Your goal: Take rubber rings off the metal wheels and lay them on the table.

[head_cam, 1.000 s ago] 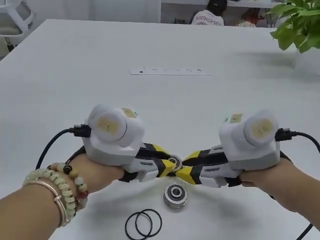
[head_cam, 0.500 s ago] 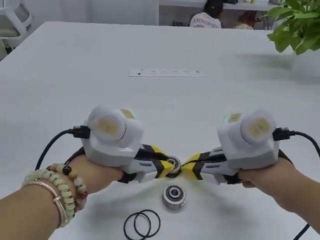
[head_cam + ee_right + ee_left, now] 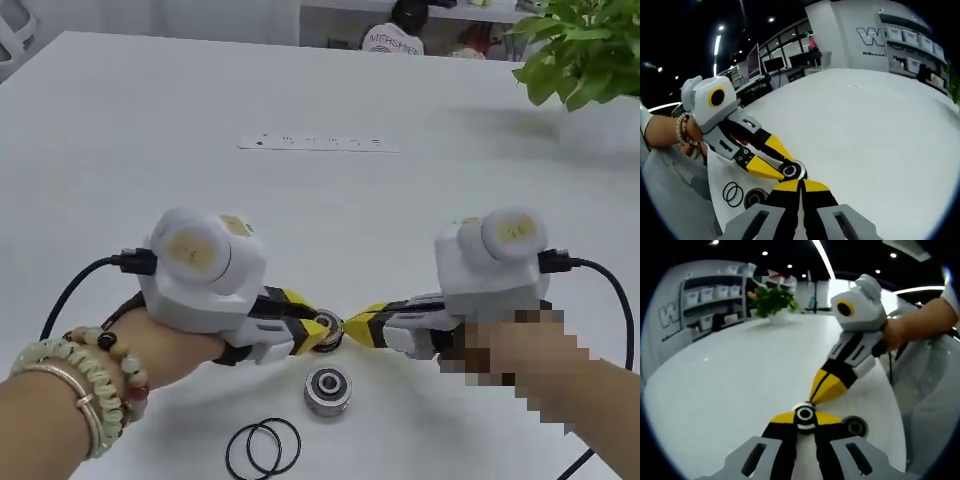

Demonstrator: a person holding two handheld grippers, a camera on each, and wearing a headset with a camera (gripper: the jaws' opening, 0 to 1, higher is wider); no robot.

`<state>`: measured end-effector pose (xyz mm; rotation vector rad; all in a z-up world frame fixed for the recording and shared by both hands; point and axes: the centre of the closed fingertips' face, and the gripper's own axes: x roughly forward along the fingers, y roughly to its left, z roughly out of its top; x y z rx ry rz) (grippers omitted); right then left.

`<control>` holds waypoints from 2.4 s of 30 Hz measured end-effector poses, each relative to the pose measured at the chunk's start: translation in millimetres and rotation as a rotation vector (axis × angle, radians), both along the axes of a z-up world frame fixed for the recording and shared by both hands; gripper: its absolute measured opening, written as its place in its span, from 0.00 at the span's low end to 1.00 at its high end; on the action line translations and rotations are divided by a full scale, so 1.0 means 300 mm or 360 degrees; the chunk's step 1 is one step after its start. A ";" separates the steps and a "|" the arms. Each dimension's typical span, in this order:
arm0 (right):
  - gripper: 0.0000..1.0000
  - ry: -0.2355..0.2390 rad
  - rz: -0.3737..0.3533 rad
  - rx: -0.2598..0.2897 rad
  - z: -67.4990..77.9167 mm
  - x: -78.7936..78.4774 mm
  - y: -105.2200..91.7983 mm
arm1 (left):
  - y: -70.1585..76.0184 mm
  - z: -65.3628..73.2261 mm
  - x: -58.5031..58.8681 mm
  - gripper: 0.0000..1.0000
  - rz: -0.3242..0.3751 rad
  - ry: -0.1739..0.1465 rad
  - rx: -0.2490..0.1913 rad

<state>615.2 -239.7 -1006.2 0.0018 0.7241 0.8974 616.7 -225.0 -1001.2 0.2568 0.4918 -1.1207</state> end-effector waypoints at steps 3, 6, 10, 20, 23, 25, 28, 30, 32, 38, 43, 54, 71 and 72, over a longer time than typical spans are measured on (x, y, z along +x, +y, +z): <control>0.00 -0.0011 0.0002 -0.0002 -0.002 0.001 0.004 | 0.000 0.000 0.000 0.13 0.0000 -0.0001 0.0001; 0.00 0.0004 -0.0013 0.0009 0.002 -0.002 0.008 | 0.000 0.000 -0.001 0.13 0.0001 -0.0002 0.0002; 0.00 0.0024 -0.0029 0.0021 0.002 -0.003 0.009 | 0.000 0.000 -0.001 0.13 0.0003 -0.0004 0.0004; 0.00 -0.0001 -0.0018 -0.0001 0.012 -0.006 0.017 | 0.004 0.000 -0.001 0.13 0.0015 -0.0001 -0.0001; 0.00 0.0002 -0.0017 -0.0005 0.009 -0.007 0.016 | 0.003 0.000 -0.002 0.13 0.0010 -0.0008 0.0007; 0.00 0.0003 -0.0016 -0.0009 0.009 -0.007 0.017 | 0.002 -0.001 -0.003 0.13 0.0007 -0.0013 0.0012; 0.00 0.0002 -0.0020 0.0000 0.015 -0.007 0.020 | 0.006 0.002 -0.001 0.13 0.0014 -0.0004 0.0002; 0.00 -0.0002 -0.0017 -0.0001 0.016 -0.007 0.021 | 0.007 0.002 -0.001 0.13 0.0013 -0.0006 0.0004; 0.00 -0.0004 -0.0016 -0.0007 0.014 -0.007 0.021 | 0.006 0.001 -0.001 0.13 0.0010 -0.0012 0.0009; 0.00 -0.0011 -0.0005 -0.0025 0.013 -0.008 0.022 | 0.002 0.000 -0.002 0.13 -0.0001 -0.0030 0.0028; 0.00 -0.0009 -0.0005 -0.0018 0.015 -0.005 0.024 | 0.004 0.000 -0.001 0.13 -0.0001 -0.0034 0.0028; 0.00 -0.0018 0.0011 -0.0025 0.022 -0.005 0.030 | 0.004 0.001 0.000 0.13 -0.0009 -0.0041 0.0032; 0.00 -0.0035 0.0038 -0.0055 0.019 -0.008 0.035 | 0.000 -0.002 -0.002 0.13 -0.0022 -0.0065 0.0060; 0.00 -0.0035 0.0039 -0.0054 0.020 -0.008 0.036 | 0.000 -0.002 -0.002 0.13 -0.0023 -0.0066 0.0061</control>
